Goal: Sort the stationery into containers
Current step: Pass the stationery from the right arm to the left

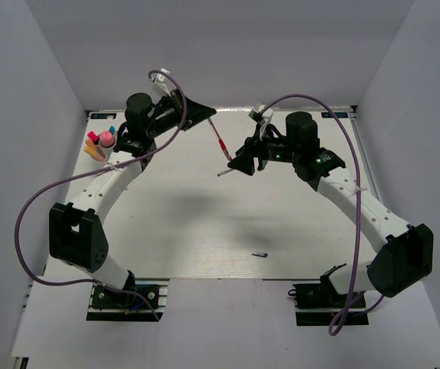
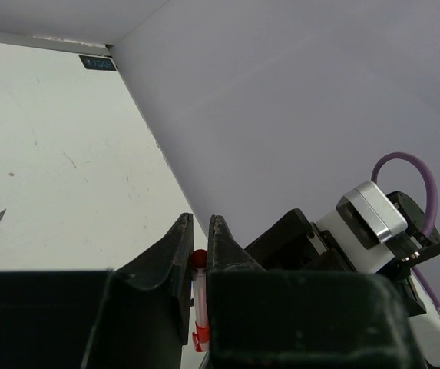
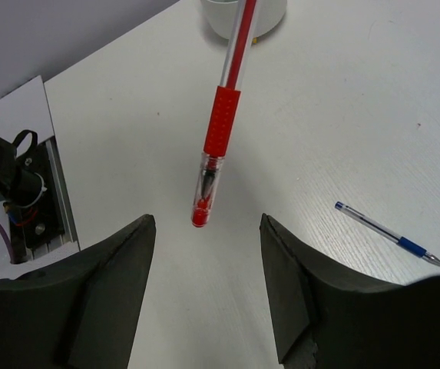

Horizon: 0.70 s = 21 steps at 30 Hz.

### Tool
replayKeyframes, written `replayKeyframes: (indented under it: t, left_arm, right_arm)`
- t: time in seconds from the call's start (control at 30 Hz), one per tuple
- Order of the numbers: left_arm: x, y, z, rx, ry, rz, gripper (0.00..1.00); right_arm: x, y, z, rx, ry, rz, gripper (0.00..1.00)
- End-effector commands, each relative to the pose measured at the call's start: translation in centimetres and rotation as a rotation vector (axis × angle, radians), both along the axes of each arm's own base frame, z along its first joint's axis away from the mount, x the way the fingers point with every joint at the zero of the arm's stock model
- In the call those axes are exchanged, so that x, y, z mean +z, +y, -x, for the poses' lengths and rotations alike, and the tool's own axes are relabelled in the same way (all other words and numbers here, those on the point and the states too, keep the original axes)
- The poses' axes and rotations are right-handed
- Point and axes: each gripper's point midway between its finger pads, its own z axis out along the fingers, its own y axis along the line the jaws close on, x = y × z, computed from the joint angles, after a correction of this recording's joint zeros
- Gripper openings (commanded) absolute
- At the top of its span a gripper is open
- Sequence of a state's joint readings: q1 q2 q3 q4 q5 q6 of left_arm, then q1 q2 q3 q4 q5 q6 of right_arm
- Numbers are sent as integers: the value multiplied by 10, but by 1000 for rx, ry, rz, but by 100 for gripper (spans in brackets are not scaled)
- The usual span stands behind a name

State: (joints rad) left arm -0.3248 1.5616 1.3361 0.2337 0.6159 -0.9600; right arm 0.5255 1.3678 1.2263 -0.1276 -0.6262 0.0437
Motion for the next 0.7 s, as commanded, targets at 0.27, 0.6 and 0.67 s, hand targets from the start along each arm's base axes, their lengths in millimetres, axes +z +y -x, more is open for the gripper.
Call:
replayKeyframes:
  t: [0.27,0.6,0.67]
  left_arm:
    - [-16,-3,48,-89,50,-4,0]
    - [-16,-5,46,-99,41,-9,0]
    - [-18,-9,49,-116,44,-9,0]
  right_arm:
    - [33,21,-9,62,-14,-78,63]
    - [21,42,-10,126,92,-111,57]
    - [20,45,-10,128,97,-111,57]
